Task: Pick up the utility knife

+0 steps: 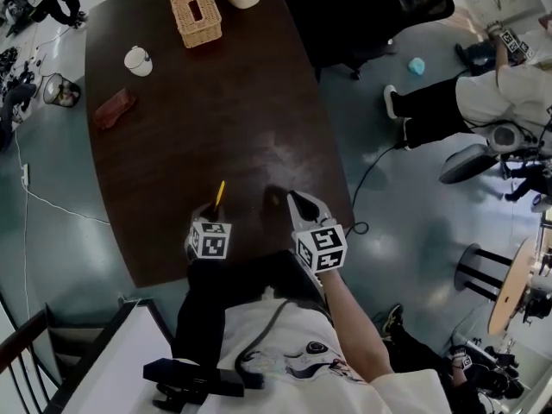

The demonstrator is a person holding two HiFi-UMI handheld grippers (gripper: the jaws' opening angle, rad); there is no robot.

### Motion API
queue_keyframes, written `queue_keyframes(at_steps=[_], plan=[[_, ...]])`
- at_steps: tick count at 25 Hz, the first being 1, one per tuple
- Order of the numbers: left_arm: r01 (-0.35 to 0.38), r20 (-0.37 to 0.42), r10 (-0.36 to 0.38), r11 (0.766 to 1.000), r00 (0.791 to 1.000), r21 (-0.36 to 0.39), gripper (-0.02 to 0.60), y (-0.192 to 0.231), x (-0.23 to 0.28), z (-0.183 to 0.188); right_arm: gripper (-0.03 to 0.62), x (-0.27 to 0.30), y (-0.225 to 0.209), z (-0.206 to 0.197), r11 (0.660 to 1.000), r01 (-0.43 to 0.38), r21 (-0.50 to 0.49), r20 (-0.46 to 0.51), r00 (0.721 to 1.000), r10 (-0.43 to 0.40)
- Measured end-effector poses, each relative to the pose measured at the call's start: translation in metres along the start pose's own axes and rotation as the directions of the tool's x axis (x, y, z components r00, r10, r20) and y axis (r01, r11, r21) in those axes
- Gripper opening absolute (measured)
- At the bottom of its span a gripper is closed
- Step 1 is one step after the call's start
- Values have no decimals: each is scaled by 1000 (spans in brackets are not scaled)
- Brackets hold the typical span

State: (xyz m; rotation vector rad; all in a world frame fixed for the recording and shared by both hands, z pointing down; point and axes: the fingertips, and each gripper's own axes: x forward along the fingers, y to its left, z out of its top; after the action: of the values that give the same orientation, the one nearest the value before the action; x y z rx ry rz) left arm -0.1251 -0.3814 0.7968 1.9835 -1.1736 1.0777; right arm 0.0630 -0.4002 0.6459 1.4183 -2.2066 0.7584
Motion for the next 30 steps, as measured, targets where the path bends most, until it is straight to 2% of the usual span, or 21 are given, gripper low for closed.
queue_keyframes(at_steps=[2, 4, 6, 8, 14, 18, 25, 27, 30], plan=[[23, 82, -20, 999, 996, -36, 49, -2, -14, 17, 2, -4, 1, 6, 1000, -2, 1, 19, 1000, 1], [54, 200, -38, 996, 979, -76, 49, -3, -38, 39, 2, -9, 4, 13, 1000, -4, 6, 44, 999, 3], [86, 321, -50, 991, 946, -98, 49, -2, -65, 59, 2, -13, 8, 20, 1000, -6, 11, 74, 997, 5], [101, 418, -55, 991, 907, -89, 49, -1, -93, 75, 2, -18, 14, 28, 1000, -8, 10, 103, 995, 7], [78, 614, -6, 993, 789, -90, 49, 8, -166, 107, 2, -33, 38, 47, 1000, -23, -2, 184, 983, 23], [45, 689, 30, 995, 724, -90, 48, 7, -206, 119, 2, -47, 56, 58, 998, -51, -25, 231, 971, 55], [22, 774, 55, 996, 631, -89, 46, -15, -261, 114, 2, -84, 69, 61, 991, -103, -89, 291, 948, 125], [11, 786, 82, 994, 612, -112, 46, -23, -275, 105, 2, -100, 71, 57, 988, -113, -104, 308, 941, 140], [2, 794, 117, 989, 597, -147, 46, -41, -296, 87, 2, -133, 74, 47, 987, -117, -110, 336, 930, 148]])
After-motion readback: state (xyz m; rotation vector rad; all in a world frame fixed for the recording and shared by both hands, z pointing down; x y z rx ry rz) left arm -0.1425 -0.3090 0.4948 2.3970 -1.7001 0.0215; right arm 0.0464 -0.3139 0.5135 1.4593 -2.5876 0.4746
